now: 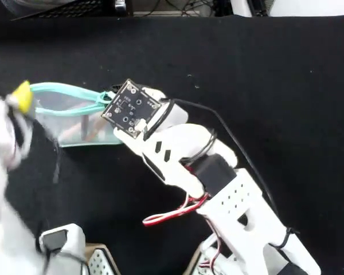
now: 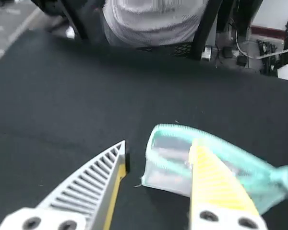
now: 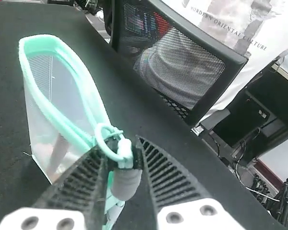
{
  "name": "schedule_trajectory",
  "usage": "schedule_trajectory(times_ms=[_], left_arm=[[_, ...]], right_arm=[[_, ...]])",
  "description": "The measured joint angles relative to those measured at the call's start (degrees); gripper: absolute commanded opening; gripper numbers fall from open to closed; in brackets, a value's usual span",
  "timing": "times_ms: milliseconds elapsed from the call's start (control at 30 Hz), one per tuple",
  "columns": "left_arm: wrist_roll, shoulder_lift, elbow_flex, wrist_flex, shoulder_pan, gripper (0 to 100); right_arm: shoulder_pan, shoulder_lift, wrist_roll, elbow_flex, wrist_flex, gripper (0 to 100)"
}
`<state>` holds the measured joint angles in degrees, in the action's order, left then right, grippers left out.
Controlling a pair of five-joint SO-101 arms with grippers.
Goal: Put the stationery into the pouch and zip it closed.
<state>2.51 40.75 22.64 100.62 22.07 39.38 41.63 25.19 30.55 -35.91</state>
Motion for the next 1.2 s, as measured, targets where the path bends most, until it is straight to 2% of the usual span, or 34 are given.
schedule_trajectory(times_ms=[200,300,533,667,800,1000,1200], left_arm=[[11.25,15.21,-23.03,-0.53,-3.25,22],[12.66,18.55,-36.57,-7.82,-5.98,22],[2.46,19.52,-61.98,-36.57,-5.89,22],[-2.9,19.52,-63.47,-42.64,-5.98,22],[-3.6,19.52,-63.03,-38.95,-5.1,22],[-1.93,19.87,-56.0,-24.26,-1.67,25],[0.97,19.96,-53.45,-13.63,-9.14,27]], right_arm=[[0.09,-0.09,0.0,-4.4,-5.89,1.2],[1.32,-0.09,0.0,-8.97,-13.01,1.2],[9.05,-0.09,0.0,-15.47,-25.85,1.2],[10.99,0.0,0.0,-16.26,-27.25,1.2],[11.08,0.0,0.62,-16.26,-27.25,1.2],[11.08,0.0,3.25,-16.53,-27.08,1.2],[11.08,0.0,3.43,-16.53,-24.79,1.2]])
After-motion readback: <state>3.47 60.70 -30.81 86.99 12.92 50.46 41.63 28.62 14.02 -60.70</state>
